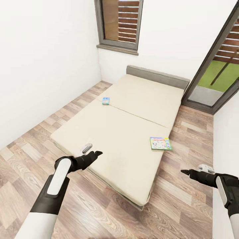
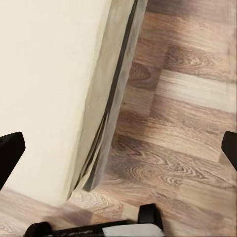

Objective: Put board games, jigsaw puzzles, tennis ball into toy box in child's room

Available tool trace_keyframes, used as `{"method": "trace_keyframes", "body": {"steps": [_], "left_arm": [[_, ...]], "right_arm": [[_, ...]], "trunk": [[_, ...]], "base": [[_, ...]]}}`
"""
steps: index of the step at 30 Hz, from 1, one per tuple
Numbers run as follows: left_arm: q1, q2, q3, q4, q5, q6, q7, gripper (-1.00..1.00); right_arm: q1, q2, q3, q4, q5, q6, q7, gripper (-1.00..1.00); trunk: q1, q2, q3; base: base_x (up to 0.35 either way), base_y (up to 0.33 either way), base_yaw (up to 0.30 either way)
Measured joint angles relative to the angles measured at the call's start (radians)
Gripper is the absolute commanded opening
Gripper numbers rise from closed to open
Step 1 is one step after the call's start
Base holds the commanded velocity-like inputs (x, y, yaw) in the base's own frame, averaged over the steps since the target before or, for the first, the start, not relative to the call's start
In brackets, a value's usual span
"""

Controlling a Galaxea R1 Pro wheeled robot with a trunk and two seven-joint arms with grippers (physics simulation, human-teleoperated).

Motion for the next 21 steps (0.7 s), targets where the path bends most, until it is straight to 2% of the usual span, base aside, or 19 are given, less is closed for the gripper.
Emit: {"method": "trace_keyframes", "body": {"steps": [4,9,21], "left_arm": [[-0.036,0.0,0.0,0.056,0.0,0.015,0.001,1.0],[-0.054,0.0,0.001,0.082,0.0,0.023,0.001,1.0],[-0.07,-0.001,0.001,0.095,0.002,0.031,0.002,1.0]], "right_arm": [[-0.005,-0.002,0.0,0.051,-0.004,0.0,-0.058,1.0],[-0.014,-0.002,-0.001,0.078,-0.008,0.0,-0.092,1.0],[-0.05,-0.001,-0.001,0.129,-0.021,0.004,-0.125,1.0]], "trunk": [[0.0,0.0,0.001],[0.0,0.0,0.002],[0.0,0.0,0.003]], "base": [[0.0,0.0,-0.27],[0.0,0.0,-0.274],[0.0,0.0,-0.268]]}}
